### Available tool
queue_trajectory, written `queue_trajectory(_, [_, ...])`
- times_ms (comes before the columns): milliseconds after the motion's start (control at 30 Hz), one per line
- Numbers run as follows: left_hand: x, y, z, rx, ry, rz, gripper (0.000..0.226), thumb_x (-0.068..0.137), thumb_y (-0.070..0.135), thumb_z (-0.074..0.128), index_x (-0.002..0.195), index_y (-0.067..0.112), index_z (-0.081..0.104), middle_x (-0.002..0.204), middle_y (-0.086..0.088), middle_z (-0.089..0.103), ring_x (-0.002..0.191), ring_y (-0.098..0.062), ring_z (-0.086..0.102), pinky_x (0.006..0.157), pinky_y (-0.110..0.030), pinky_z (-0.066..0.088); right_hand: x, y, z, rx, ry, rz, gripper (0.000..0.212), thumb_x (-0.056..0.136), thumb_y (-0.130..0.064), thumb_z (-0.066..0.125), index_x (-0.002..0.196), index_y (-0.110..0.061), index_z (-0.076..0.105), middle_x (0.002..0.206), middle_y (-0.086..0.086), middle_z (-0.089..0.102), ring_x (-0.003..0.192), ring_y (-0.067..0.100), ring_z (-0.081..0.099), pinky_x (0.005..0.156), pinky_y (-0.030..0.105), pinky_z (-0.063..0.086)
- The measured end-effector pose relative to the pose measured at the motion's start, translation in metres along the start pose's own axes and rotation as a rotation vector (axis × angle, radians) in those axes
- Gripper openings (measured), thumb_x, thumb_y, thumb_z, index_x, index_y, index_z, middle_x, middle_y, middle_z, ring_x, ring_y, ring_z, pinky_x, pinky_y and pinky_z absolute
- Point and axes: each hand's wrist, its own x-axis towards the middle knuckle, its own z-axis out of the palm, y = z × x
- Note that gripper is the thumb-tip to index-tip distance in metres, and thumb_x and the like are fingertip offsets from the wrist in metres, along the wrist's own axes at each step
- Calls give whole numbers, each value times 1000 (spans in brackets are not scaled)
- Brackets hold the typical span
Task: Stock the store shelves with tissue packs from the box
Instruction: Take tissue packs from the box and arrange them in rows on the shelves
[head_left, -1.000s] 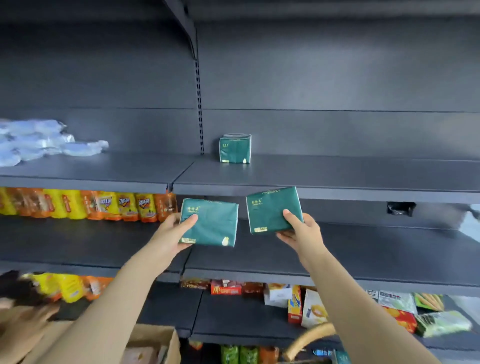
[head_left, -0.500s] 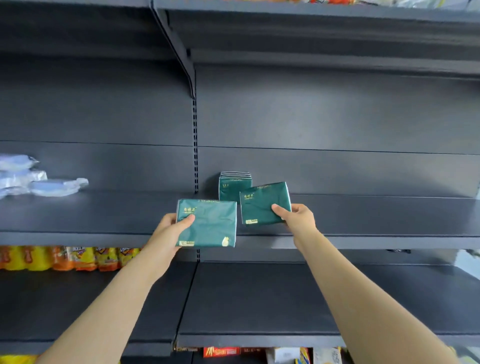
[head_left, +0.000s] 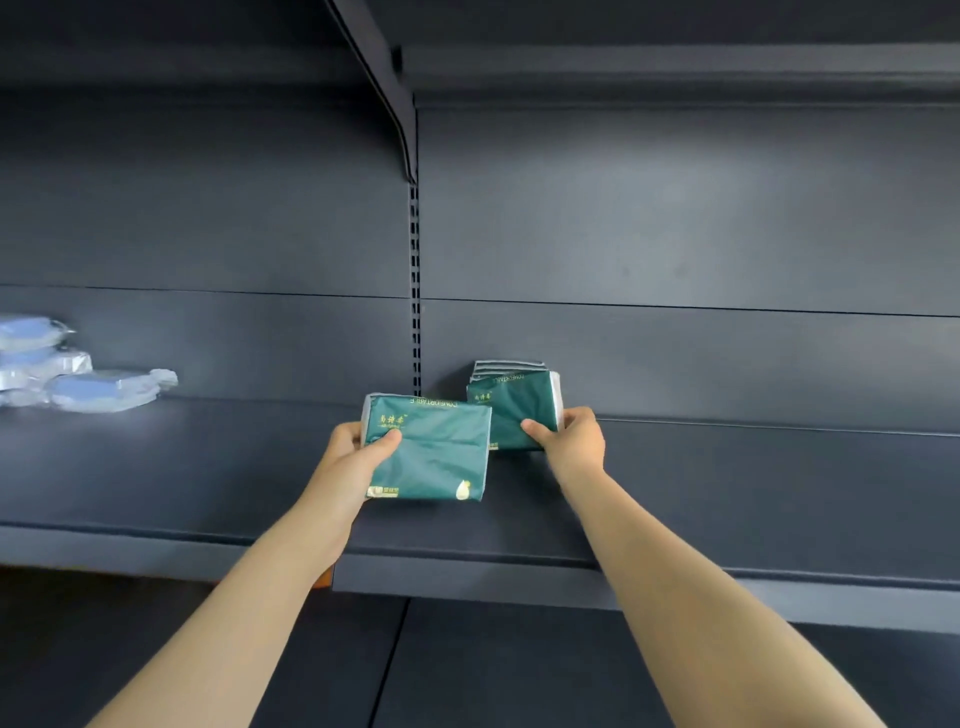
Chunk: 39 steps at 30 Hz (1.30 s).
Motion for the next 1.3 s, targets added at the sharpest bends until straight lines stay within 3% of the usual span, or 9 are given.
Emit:
queue_trajectory(133, [13,-5,-3,-46,38,-25,3,97,22,51,95,23,49,101,2,61,97,-18,59,96,-40,45,3,4,13,-338,-4,-107,41,83,-38,70,96,-8,44,102,6,45,93,25,50,70,30,37])
queue_trajectory(233, [17,-8,-5,-30,50,-17,4,99,24,47,95,22,47,97,3,59,90,-15,58,79,-31,47,4,3,18,-465,12,-121,46,86,-41,65,108,-3,50,115,11,49,104,30,52,71,32,38])
queue_trajectory(333, [21,-10,-6,-7,75,3,7,100,28,44,101,21,45,92,7,56,81,-9,54,67,-24,39,6,3,20,-524,-5,-84,47,87,-42,63,111,-3,50,115,12,54,104,31,54,70,32,39])
queue_trajectory(533, [29,-16,-12,40,83,37,18,101,33,40,114,20,39,97,9,52,100,-16,47,87,-30,31,9,6,17,-581,-27,-78,46,86,-46,63,106,-6,53,108,10,60,104,31,55,69,32,42])
queue_trajectory(700, [37,-16,-9,29,0,-9,15,100,26,46,112,18,41,99,3,56,87,-11,54,77,-29,40,-1,5,5,-612,-82,-91,50,85,-45,64,111,-4,50,111,11,58,108,31,52,72,33,42])
queue_trajectory(767, [39,-15,-6,38,-57,-18,18,99,22,48,115,16,43,107,-1,58,94,-15,58,89,-34,45,-14,5,-4,-689,-117,-146,50,89,-46,58,111,-2,49,113,13,55,109,31,50,73,32,41])
queue_trajectory(867, [42,-13,1,61,-136,-19,20,96,16,54,114,15,47,118,-6,59,109,-23,58,104,-44,41,-36,8,-22,-866,-223,-231,53,92,-51,48,115,-3,49,118,13,54,113,31,47,87,37,43])
queue_trajectory(1100, [58,-15,44,222,-312,28,15,94,10,57,101,22,49,117,-7,62,108,-23,62,100,-45,46,-65,27,-57,-919,-282,-246,53,94,-54,39,115,-7,52,125,6,52,119,24,45,94,31,37])
queue_trajectory(1300, [63,-38,75,514,-221,129,32,94,25,58,122,17,46,111,5,56,99,-13,53,81,-26,39,-66,26,-56,-896,-271,-256,51,93,-55,41,107,-7,53,120,5,54,115,23,47,92,30,37])
